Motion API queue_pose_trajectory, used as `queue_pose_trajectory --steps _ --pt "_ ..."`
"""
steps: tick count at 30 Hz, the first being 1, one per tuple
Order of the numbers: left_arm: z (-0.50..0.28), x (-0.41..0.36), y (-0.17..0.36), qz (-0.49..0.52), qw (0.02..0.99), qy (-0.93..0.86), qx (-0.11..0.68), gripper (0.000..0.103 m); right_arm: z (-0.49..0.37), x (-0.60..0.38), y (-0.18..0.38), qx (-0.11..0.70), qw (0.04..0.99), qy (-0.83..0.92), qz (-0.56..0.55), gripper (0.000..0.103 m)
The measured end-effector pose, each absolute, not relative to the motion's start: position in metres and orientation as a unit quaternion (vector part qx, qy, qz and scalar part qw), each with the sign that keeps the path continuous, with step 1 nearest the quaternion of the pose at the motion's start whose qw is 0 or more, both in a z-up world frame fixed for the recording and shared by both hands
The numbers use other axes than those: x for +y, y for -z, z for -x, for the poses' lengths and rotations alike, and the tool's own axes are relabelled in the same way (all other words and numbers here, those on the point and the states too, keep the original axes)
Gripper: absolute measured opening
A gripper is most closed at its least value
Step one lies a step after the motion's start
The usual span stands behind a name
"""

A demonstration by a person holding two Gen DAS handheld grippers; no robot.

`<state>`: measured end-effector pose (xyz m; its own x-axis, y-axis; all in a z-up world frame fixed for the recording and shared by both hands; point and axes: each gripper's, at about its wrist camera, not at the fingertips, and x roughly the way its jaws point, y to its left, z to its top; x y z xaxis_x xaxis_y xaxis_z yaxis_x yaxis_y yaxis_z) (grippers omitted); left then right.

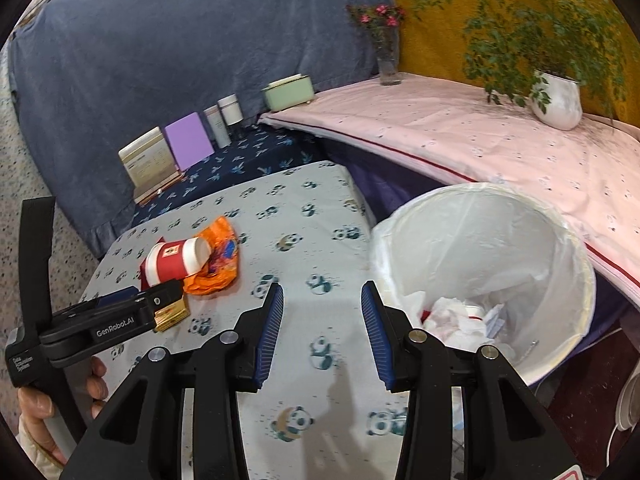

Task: Collect trash
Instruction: 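Move both open tools back toward the red cup and envelope, then grasp the red envelope with the left tool while the right tool grasps the red-white cup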

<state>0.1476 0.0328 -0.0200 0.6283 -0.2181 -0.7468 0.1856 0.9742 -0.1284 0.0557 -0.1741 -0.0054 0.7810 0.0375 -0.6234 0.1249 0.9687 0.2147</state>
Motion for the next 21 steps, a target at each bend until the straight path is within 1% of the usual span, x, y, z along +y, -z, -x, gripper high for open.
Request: queue_pose_trajectory --steps 7,15,18,20,21 --pt "-0.167 0.075 0.027 0.042 0.902 0.08 0.423 0.075 -0.078 -0.139 0.013 0.344 0.933 -0.004 -0.108 0.04" --pt "-0.194 0.095 0.03 0.051 0.9 0.078 0.425 0.075 -0.106 -0.106 0.024 0.361 0.928 -0.026 -0.092 0.04" --pt "-0.204 0.097 0.032 0.052 0.899 0.084 0.428 0.071 -0.117 -0.097 0.028 0.366 0.926 -0.033 -0.088 0.04" --pt "-0.21 0.099 0.035 0.054 0.895 0.089 0.433 0.064 -0.124 -0.091 0.029 0.369 0.925 -0.036 -0.085 0.04" --pt "-0.212 0.1 0.037 0.056 0.894 0.092 0.435 0.063 -0.127 -0.089 0.03 0.37 0.925 -0.038 -0.084 0.04"
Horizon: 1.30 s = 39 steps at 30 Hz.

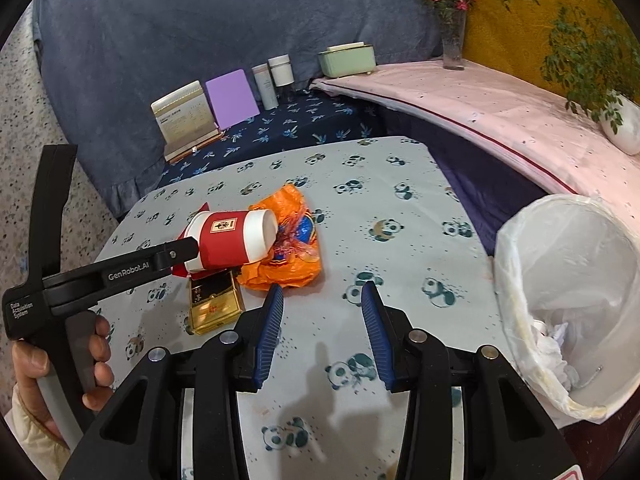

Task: Collect trash
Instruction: 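Grasp the red envelope with the left tool while the right tool grasps the red-white cup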

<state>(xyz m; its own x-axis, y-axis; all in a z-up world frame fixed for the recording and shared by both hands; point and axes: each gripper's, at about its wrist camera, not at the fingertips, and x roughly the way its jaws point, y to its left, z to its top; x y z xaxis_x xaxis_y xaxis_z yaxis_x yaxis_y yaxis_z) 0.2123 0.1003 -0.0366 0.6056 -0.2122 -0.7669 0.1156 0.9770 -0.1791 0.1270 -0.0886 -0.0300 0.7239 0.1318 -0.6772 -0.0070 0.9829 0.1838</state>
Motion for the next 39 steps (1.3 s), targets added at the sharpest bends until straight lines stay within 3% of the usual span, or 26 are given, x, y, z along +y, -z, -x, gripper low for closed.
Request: queue_pose_trajectory --steps 6,8,17,33,37,39 --pt "-0.223 0.114 0.042 0.071 0.888 0.106 0.442 0.042 -0.144 -0.074 0.034 0.375 0.922 -0.047 -0.079 0.04" --pt "-0.224 0.119 0.043 0.073 0.887 0.105 0.444 0.024 -0.15 -0.069 0.035 0.377 0.922 -0.051 -0.076 0.04" --pt "-0.214 0.135 0.039 0.077 0.891 0.122 0.43 0.007 -0.165 -0.041 0.039 0.383 0.918 -0.073 -0.066 0.04" --pt "-0.195 0.173 0.044 0.085 0.894 0.094 0.43 0.004 -0.172 -0.003 0.041 0.389 0.915 -0.095 -0.051 0.046" --pt "-0.199 0.177 0.052 0.084 0.892 0.085 0.437 0.009 -0.178 0.003 0.041 0.389 0.915 -0.096 -0.048 0.046" --pt "-0.202 0.175 0.054 0.083 0.893 0.085 0.434 0.023 -0.18 0.004 0.041 0.389 0.915 -0.095 -0.046 0.046"
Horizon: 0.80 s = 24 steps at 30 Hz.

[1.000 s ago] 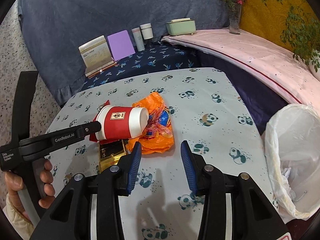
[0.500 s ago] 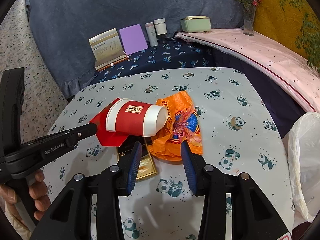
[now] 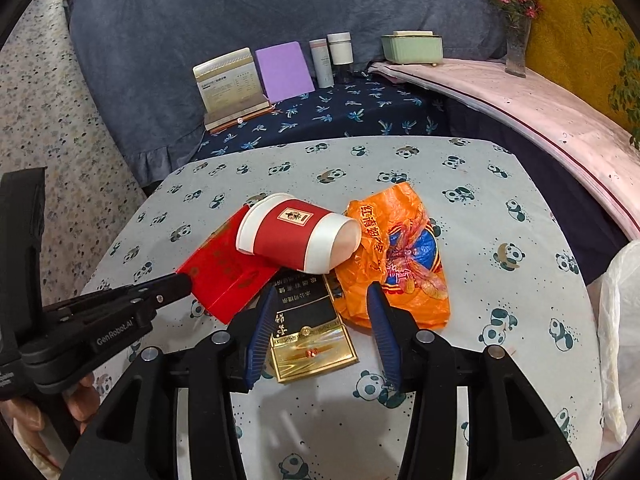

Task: Collect trash
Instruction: 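Grasp the red envelope with the left tool while the right tool grasps the red-white cup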

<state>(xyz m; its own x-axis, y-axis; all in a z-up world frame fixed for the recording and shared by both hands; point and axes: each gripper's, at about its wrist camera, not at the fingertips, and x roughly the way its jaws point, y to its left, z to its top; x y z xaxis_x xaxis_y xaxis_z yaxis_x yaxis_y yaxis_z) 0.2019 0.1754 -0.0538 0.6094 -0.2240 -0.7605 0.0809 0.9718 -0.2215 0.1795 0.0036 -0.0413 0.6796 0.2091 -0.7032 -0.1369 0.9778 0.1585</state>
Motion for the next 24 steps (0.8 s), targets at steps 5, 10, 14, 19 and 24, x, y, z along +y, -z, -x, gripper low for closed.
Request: queue_pose_trajectory --steps 5,10,14,19,24 --pt "-0.215 0.168 0.06 0.079 0.895 0.082 0.432 0.045 -0.187 0.006 0.04 0.387 0.916 -0.094 -0.037 0.048" --pt "-0.228 0.166 0.067 0.077 0.888 0.088 0.445 0.015 -0.198 0.009 0.039 0.383 0.917 -0.105 -0.028 0.052" --pt "-0.23 0.172 0.065 0.08 0.889 0.087 0.443 0.005 -0.215 0.012 0.039 0.384 0.914 -0.128 -0.017 0.056" --pt "-0.232 0.178 0.065 0.087 0.89 0.072 0.442 0.004 -0.245 0.015 0.041 0.386 0.91 -0.151 0.005 0.058" --pt "-0.24 0.179 0.065 0.086 0.891 0.054 0.442 0.004 -0.275 0.022 0.046 0.402 0.894 -0.196 0.013 0.063"
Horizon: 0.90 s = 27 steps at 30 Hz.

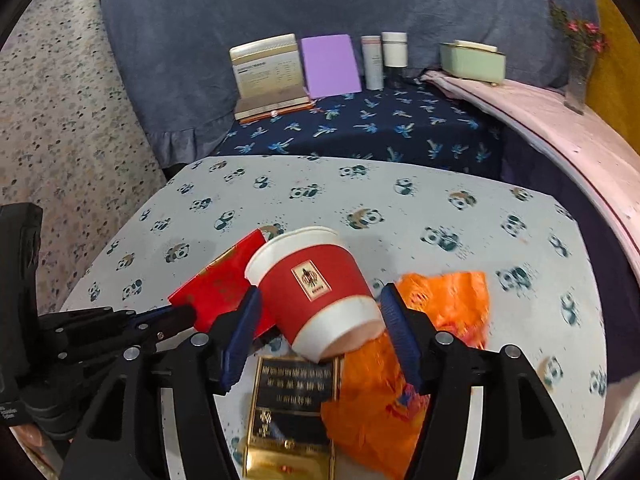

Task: Collect trash
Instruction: 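Grasp the red envelope with the left tool while the right tool grasps the red-white cup, then lift the red envelope and red-white cup and carry them toward the bin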

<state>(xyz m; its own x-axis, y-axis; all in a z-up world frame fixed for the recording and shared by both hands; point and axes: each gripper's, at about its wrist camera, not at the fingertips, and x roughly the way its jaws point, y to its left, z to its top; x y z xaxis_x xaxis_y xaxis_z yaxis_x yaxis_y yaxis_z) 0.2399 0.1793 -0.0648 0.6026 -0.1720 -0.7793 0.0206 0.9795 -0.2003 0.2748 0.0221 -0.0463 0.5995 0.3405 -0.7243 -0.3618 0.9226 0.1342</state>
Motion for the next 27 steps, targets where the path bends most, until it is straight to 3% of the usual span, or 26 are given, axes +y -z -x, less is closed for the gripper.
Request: queue_pose_trajectory --steps 15,27 --pt "-0.259 0.181 0.065 0.097 0.888 0.052 0.447 0.004 -0.313 0.046 0.082 0.459 0.86 -0.219 0.046 0.065" --pt "-0.245 0.165 0.051 0.092 0.892 0.067 0.437 0.003 -0.292 0.024 0.062 0.428 0.882 -0.197 0.005 0.063"
